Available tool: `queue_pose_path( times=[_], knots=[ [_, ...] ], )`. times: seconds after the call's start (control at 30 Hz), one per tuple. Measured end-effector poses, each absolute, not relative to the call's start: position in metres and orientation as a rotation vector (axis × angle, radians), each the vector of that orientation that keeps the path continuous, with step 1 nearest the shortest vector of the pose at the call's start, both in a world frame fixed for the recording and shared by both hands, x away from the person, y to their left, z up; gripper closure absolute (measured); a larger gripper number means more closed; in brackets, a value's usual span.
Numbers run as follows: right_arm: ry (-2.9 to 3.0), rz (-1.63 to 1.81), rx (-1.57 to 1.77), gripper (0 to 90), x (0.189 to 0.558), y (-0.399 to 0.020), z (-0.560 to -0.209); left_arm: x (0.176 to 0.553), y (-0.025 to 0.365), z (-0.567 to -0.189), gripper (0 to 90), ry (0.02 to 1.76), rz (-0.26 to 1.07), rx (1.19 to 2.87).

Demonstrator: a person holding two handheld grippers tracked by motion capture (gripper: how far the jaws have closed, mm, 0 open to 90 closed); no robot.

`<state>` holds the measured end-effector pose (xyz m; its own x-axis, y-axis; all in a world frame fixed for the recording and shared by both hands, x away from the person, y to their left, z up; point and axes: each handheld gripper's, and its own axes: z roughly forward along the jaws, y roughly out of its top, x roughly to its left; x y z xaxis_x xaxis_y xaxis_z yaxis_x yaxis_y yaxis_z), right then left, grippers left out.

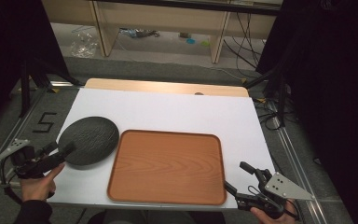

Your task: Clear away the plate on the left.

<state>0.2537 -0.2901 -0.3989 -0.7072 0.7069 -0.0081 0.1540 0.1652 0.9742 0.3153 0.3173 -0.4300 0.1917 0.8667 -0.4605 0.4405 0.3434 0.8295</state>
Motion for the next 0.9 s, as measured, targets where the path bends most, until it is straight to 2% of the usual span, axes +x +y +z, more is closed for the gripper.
queue_pose_path(
  times=[0.1,0.4,0.6,0.83,0.9],
  knots=[
    [1.980,1.570,0.811,20.6,0.254,-0.290,-0.399,0.319,0.327,-0.437,17.0,1.513,0.413,1.249],
    [1.988,1.572,0.814,20.7,0.254,-0.290,-0.399,0.325,0.342,-0.449,17.8,1.597,0.385,1.198],
    [1.984,1.573,0.810,20.7,0.254,-0.290,-0.399,0.332,0.353,-0.465,18.5,1.679,0.299,1.082],
    [1.988,1.569,0.811,20.7,0.254,-0.290,-0.399,0.338,0.355,-0.471,19.1,1.749,0.274,1.116],
    [1.995,1.570,0.812,20.7,0.254,-0.290,-0.399,0.341,0.354,-0.475,19.1,1.772,0.230,1.100]
  ],
)
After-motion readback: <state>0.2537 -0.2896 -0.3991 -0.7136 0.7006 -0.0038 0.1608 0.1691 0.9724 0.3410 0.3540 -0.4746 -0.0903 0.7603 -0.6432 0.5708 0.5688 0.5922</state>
